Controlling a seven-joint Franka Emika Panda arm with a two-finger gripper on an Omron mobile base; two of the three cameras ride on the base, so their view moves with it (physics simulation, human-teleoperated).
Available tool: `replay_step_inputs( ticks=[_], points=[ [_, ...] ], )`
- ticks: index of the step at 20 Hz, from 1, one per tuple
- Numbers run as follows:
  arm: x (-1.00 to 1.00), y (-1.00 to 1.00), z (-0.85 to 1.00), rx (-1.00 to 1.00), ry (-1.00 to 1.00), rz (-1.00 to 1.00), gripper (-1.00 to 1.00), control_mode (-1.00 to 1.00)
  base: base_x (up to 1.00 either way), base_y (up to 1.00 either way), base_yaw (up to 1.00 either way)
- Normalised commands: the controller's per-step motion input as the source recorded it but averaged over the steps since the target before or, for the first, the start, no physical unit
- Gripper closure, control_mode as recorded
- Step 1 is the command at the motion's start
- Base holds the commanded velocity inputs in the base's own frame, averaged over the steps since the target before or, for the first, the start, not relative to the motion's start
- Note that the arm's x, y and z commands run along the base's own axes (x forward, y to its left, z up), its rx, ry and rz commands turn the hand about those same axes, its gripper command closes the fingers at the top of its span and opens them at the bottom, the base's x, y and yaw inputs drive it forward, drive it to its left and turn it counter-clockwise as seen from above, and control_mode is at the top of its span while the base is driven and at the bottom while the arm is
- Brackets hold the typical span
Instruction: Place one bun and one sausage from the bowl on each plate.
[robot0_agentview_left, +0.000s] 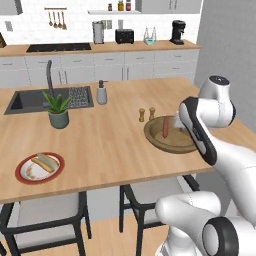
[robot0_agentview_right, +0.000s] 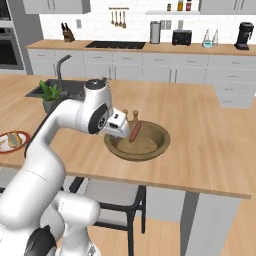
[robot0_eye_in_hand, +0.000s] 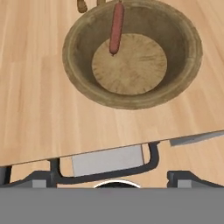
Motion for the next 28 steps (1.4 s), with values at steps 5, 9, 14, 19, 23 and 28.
replay_step_inputs(
  ticks=[5, 9, 14, 19, 23, 28],
  points=[
    [0.49, 0.00, -0.32, 0.00, -0.04, 0.00, -1.00, -1.00, 0.00, 0.00, 0.00],
    [0.50, -0.03, -0.17, 0.00, 0.00, 0.00, -1.00, -1.00, 0.00, 0.00, 0.00],
    [0.42, -0.14, -0.03, 0.01, 0.00, 0.00, -1.00, -1.00, 0.00, 0.00, 0.00],
    [0.34, -0.10, -0.11, 0.00, 0.00, 0.00, -1.00, -1.00, 0.00, 0.00, 0.00],
    [0.34, 0.00, -0.29, 0.00, 0.00, 0.00, -1.00, -1.00, 0.00, 0.00, 0.00],
    [0.36, -0.06, -0.23, 0.01, 0.00, 0.00, -1.00, -1.00, 0.00, 0.00, 0.00]
  ],
)
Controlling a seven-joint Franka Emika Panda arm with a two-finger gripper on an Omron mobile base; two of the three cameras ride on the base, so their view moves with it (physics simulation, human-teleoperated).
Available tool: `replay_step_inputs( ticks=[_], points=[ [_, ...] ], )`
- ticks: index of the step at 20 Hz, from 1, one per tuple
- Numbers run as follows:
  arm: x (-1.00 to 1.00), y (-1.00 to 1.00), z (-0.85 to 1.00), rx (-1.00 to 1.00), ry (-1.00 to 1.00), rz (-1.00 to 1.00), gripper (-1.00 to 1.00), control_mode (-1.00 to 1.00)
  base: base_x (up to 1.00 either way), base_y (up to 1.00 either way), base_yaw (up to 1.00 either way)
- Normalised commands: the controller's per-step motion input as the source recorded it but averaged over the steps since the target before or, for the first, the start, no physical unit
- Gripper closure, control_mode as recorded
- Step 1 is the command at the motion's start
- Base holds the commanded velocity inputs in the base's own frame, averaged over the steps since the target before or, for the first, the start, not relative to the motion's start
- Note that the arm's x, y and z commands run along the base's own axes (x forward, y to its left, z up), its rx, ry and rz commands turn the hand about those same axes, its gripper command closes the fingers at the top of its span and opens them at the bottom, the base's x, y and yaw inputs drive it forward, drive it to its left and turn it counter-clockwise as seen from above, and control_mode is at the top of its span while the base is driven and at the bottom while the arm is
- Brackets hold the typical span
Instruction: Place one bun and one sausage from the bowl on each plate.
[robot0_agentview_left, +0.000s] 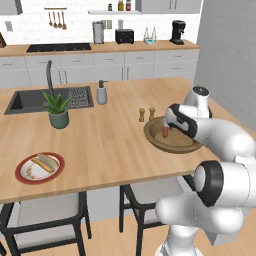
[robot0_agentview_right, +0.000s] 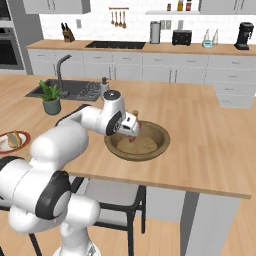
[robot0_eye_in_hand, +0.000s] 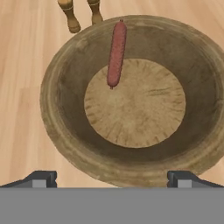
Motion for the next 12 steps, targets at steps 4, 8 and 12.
replay_step_inputs(
  ticks=[4, 8, 12],
  points=[
    [0.31, -0.11, -0.11, 0.01, 0.00, 0.00, -1.00, -1.00, 0.00, 0.00, 0.00],
    [0.33, -0.05, -0.08, 0.01, 0.00, 0.00, -1.00, -1.00, 0.00, 0.00, 0.00],
    [0.29, 0.00, -0.11, 0.00, 0.00, 0.00, -1.00, -1.00, 0.00, 0.00, 0.00]
  ],
)
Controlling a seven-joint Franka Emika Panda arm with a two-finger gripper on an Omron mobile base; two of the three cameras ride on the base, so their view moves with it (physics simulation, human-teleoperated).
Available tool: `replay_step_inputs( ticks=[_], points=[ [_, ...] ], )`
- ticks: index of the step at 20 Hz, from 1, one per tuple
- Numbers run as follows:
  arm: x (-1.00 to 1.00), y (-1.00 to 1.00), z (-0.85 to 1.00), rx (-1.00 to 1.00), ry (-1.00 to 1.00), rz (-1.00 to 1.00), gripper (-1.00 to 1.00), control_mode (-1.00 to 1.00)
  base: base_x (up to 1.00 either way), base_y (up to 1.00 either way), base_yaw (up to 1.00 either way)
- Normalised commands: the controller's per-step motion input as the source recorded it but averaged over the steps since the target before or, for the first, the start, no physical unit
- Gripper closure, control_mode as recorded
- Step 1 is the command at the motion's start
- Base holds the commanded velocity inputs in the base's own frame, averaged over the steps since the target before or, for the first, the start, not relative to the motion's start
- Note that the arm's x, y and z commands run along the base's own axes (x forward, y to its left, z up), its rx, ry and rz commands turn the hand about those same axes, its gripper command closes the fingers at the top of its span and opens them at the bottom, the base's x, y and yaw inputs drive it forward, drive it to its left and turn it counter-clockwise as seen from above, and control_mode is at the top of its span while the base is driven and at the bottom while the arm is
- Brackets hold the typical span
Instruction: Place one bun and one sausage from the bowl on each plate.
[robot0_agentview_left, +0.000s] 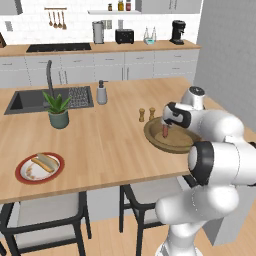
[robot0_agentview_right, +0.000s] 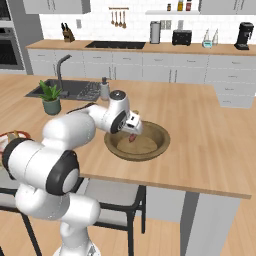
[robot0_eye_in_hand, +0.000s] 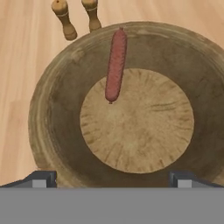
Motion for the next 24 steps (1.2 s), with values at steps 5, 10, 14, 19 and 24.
replay_step_inputs(
  ticks=[5, 10, 14, 19, 24],
  points=[
    [0.16, 0.00, -0.05, 0.00, 0.00, 0.00, -1.00, -1.00, 0.00, 0.00, 0.00],
    [0.13, 0.00, -0.17, 0.00, 0.00, 0.00, -1.00, -1.00, 0.00, 0.00, 0.00],
    [0.31, 0.00, -0.38, 0.00, 0.00, 0.00, -1.00, -1.00, 0.00, 0.00, 0.00],
    [0.33, 0.00, -0.20, 0.00, 0.00, 0.00, -1.00, -1.00, 0.00, 0.00, 0.00],
    [0.14, -0.10, 0.00, 0.00, 0.00, 0.00, -1.00, -1.00, 0.00, 0.00, 0.00]
  ],
)
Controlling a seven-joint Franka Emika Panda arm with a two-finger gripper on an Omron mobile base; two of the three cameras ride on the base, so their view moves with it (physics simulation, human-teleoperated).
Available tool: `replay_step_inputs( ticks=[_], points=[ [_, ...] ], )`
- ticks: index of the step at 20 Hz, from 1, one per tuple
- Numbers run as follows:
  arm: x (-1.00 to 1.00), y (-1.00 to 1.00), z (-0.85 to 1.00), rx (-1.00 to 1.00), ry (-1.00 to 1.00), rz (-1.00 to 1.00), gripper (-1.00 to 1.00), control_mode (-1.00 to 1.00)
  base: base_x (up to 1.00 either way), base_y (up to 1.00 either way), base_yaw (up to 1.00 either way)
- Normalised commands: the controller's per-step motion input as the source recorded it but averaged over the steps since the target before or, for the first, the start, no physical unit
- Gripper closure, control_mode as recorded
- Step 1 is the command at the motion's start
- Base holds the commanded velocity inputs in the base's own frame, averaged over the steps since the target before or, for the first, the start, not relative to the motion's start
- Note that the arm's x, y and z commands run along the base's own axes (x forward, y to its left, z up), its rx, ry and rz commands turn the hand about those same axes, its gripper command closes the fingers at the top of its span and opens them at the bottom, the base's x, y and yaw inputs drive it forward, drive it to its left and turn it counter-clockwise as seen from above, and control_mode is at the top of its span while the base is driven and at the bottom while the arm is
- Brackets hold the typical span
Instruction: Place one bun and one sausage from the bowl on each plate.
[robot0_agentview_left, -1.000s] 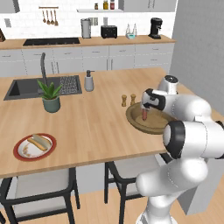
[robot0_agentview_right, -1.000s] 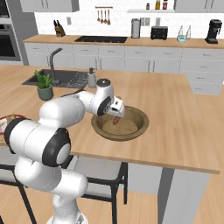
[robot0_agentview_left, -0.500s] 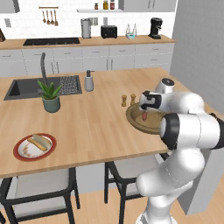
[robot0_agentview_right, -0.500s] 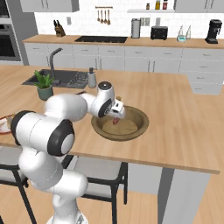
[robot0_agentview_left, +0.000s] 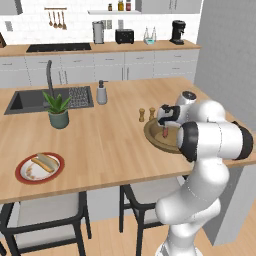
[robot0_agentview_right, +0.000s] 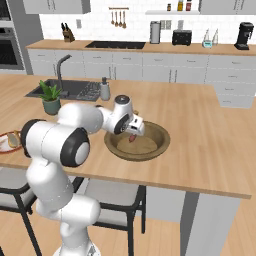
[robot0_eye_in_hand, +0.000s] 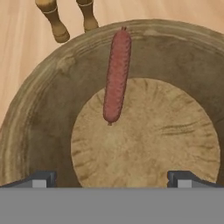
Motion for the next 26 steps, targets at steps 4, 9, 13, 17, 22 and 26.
replay_step_inputs(
  ticks=[4, 9, 13, 17, 22, 26],
  points=[
    [0.12, -0.19, 0.00, 0.03, 0.00, 0.00, -1.00, -1.00, 0.00, 0.00, 0.00],
    [0.32, -0.08, -0.06, 0.00, 0.00, 0.00, -1.00, -1.00, 0.00, 0.00, 0.00],
    [0.37, 0.00, -0.09, 0.00, 0.00, 0.00, -1.00, -1.00, 0.00, 0.00, 0.00],
    [0.27, -0.03, -0.07, 0.01, 0.00, 0.00, -1.00, -1.00, 0.00, 0.00, 0.00],
    [0.16, -0.04, -0.06, 0.05, 0.00, 0.00, -1.00, -1.00, 0.00, 0.00, 0.00],
    [0.12, 0.00, -0.06, 0.03, 0.00, 0.00, -1.00, -1.00, 0.00, 0.00, 0.00]
  ],
)
